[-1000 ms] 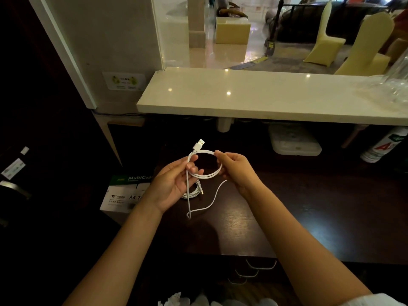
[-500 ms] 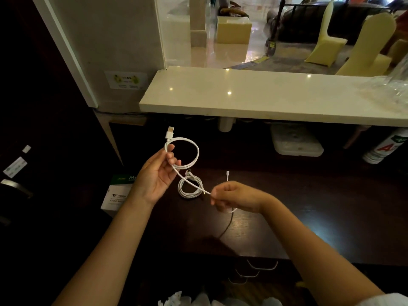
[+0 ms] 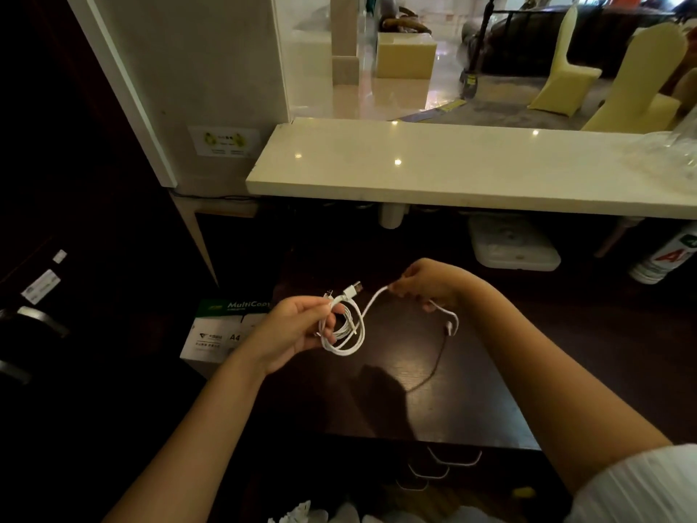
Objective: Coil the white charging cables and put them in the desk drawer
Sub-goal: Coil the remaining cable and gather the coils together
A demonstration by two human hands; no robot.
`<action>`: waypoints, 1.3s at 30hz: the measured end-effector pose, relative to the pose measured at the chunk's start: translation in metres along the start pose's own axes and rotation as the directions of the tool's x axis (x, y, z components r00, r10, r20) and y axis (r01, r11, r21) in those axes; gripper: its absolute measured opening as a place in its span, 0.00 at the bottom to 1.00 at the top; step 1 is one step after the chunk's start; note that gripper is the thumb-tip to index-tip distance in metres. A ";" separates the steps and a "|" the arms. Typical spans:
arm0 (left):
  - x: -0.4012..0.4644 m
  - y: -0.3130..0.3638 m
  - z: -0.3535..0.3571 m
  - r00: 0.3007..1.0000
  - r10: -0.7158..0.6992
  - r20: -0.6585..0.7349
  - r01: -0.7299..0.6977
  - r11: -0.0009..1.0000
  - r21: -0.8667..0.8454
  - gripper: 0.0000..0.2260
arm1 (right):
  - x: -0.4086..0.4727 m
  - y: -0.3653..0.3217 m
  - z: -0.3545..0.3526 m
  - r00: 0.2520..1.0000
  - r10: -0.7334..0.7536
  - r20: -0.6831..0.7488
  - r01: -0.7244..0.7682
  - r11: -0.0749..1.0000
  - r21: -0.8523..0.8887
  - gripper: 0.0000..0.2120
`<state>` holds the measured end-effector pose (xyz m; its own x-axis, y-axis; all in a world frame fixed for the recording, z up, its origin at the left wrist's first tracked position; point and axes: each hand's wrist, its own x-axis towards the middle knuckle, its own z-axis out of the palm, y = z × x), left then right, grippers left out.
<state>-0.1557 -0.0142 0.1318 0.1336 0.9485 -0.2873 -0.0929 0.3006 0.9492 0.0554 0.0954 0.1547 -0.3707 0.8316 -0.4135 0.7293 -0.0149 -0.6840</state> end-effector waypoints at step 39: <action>0.004 0.006 0.016 0.998 0.017 -0.061 -0.052 0.753 -0.656 0.11 | -0.022 -0.027 0.053 0.994 -0.098 0.044 0.020 0.577 0.816 0.05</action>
<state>-0.1399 -0.0100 0.1386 0.0718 0.9576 -0.2789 -0.7238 0.2424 0.6460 0.0137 0.0484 0.1502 -0.4651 0.8038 -0.3709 -0.0560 -0.4449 -0.8938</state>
